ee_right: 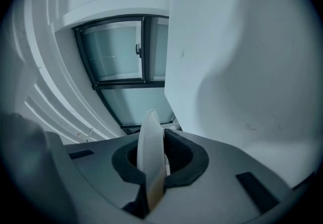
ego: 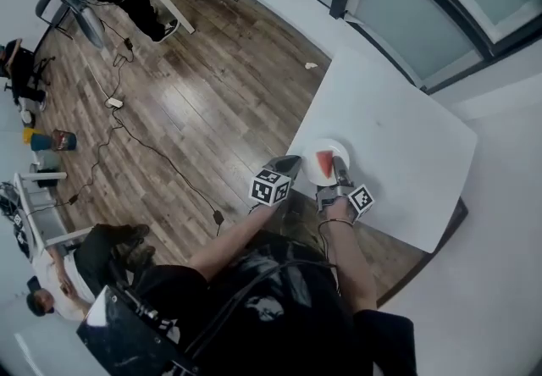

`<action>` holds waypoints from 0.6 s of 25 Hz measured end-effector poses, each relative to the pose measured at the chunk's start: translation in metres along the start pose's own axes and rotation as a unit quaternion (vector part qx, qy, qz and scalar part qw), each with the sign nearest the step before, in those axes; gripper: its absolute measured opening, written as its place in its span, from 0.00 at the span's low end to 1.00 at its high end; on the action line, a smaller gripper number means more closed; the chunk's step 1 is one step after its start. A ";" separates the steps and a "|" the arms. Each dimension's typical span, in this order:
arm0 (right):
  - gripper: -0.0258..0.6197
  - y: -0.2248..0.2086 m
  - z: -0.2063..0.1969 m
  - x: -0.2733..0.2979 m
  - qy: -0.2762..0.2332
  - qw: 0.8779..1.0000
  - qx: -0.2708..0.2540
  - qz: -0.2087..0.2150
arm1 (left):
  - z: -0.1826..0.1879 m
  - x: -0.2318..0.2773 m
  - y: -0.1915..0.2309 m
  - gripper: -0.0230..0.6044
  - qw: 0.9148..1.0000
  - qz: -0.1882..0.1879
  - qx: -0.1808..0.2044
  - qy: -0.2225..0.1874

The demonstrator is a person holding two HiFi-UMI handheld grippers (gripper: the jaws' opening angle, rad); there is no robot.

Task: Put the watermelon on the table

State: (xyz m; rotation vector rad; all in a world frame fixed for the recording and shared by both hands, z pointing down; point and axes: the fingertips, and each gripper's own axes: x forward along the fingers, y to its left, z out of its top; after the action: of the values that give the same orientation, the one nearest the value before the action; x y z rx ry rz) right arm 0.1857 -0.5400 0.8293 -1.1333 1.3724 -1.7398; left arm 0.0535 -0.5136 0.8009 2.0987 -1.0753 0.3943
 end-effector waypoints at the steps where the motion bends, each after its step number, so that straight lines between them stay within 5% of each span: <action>1: 0.08 -0.008 0.002 0.008 -0.005 1.000 0.008 -0.006 | 0.000 0.003 0.005 0.05 1.000 -0.002 0.000 0.007; 7: 0.08 -0.041 0.006 0.052 -0.033 0.997 0.027 -0.070 | 0.007 0.015 0.043 0.04 0.999 0.011 0.007 0.036; 15: 0.08 -0.057 0.015 0.094 0.005 0.977 -0.097 -0.190 | 0.020 0.019 0.068 0.05 0.998 0.052 -0.009 0.040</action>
State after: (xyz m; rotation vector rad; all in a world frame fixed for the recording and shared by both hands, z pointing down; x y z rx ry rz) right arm 0.1616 -0.6143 0.9081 -1.5809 1.4251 -1.9014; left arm 0.0097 -0.5643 0.8299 1.9978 -1.1401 0.5136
